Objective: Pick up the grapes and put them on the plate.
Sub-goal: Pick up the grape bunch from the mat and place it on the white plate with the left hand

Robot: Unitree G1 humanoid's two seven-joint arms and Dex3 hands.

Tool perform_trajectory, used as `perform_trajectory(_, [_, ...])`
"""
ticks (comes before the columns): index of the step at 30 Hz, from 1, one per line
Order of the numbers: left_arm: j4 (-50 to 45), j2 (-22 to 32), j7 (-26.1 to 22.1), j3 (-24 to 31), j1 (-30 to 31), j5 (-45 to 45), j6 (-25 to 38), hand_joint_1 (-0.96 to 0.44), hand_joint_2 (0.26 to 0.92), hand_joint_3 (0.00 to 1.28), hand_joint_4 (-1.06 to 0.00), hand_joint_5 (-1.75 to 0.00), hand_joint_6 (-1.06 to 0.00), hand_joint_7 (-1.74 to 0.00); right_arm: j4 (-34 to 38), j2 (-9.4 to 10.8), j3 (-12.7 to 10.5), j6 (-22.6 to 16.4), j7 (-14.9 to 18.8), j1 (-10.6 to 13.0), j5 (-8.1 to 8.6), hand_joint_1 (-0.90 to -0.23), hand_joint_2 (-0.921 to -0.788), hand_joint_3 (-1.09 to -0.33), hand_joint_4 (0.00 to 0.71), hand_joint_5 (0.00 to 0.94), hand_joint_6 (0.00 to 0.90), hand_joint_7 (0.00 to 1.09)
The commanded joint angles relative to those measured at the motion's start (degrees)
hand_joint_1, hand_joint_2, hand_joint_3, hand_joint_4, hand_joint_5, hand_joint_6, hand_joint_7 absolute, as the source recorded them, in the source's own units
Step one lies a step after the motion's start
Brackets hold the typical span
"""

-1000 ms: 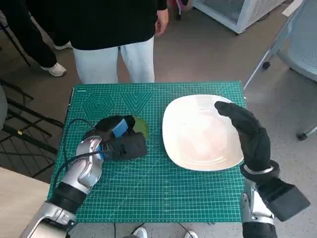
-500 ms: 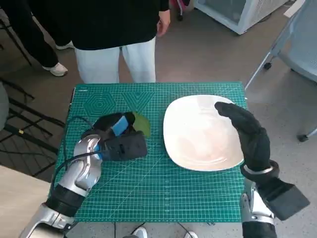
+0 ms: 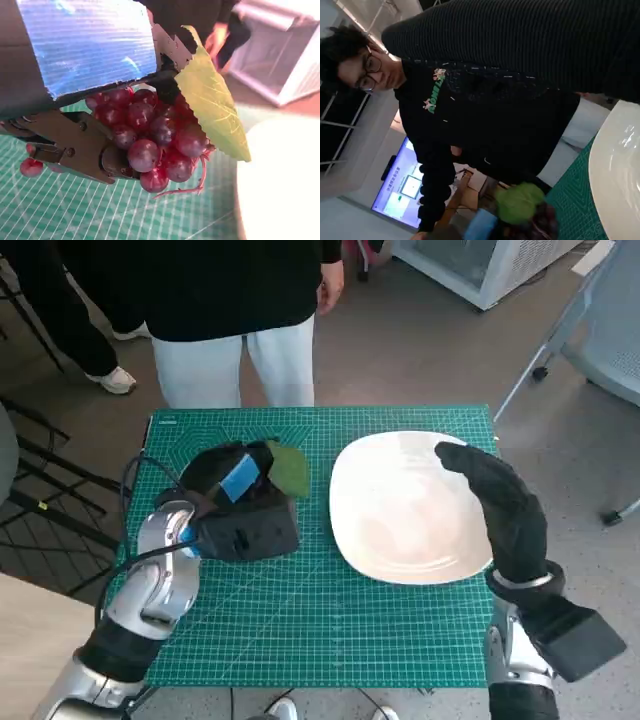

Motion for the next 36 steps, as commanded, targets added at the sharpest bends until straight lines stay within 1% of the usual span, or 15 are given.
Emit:
perform_trajectory(1, [-3.1, 0.3, 0.1, 0.8, -1.2, 1.2, -0.2, 0.0, 0.921, 0.16, -0.61, -1.33, -0.51, -1.19, 0.9, 0.0, -0.2, 0.0, 0.6, 0.5, 0.54, -0.621, -0.921, -0.698, 0.188, 0.001, 0.046, 0.35])
perform_trajectory(4, [-3.2, 0.0, 0.7, 0.8, -1.7, 1.4, -1.1, 0.0, 0.921, 0.15, -0.62, -1.36, -0.54, -1.13, 0.7, 0.0, -0.3, -0.2, 0.6, 0.7, 0.57, -0.622, -0.921, -0.697, 0.188, 0.002, 0.049, 0.35])
perform_trajectory(7, [-2.2, -0.6, 1.6, 0.2, -2.6, 1.7, -2.2, 0.0, 0.921, 0.14, -0.63, -1.36, -0.55, -1.1, 0.3, -0.1, -0.4, -0.3, 0.5, 1.0, 0.71, -0.622, -0.921, -0.695, 0.189, 0.002, 0.052, 0.34])
perform_trajectory(11, [-0.2, -1.7, 2.2, -1.0, -4.2, 2.2, -3.3, 0.0, 0.921, 0.13, -0.64, -1.35, -0.55, -1.1, -0.4, -0.3, -0.7, -0.2, 0.4, 1.3, 0.91, -0.625, -0.921, -0.693, 0.19, 0.002, 0.056, 0.34])
perform_trajectory(18, [3.8, -4.7, 1.1, -3.5, -7.9, 2.3, -4.5, 0.0, 0.921, 0.14, -0.62, -1.38, -0.56, -1.1, -1.8, -0.6, -1.3, 0.5, -0.1, 2.0, 1.31, -0.631, -0.921, -0.688, 0.191, 0.002, 0.066, 0.32])
perform_trajectory(25, [11.3, -9.0, 0.9, -6.4, -13.1, 2.0, -7.4, 0.0, 0.921, 0.17, -0.59, -1.42, -0.53, -1.11, -4.4, -0.8, -2.0, 1.6, -0.8, 3.4, 1.48, -0.625, -0.921, -0.683, 0.191, 0.001, 0.075, 0.3])
perform_trajectory(27, [13.6, -10.4, 1.0, -7.1, -14.6, 1.8, -8.4, 0.0, 0.921, 0.17, -0.57, -1.4, -0.53, -1.15, -5.3, -0.8, -2.2, 1.9, -1.1, 3.9, 1.42, -0.623, -0.921, -0.683, 0.192, 0.001, 0.077, 0.3])
perform_trajectory(31, [18.2, -13.0, 1.2, -8.4, -17.4, 1.8, -10.3, 0.0, 0.921, 0.19, -0.52, -1.36, -0.51, -1.28, -6.9, -0.7, -2.6, 2.3, -1.6, 4.8, 1.42, -0.62, -0.921, -0.685, 0.193, 0.002, 0.079, 0.29])
perform_trajectory(36, [25.1, -16.6, 1.5, -9.4, -21.4, 1.2, -12.7, 0.0, 0.921, 0.21, -0.49, -1.37, -0.5, -1.32, -8.3, -0.9, -3.1, 2.4, -1.8, 5.6, 1.82, -0.614, -0.921, -0.69, 0.191, 0.001, 0.079, 0.29])
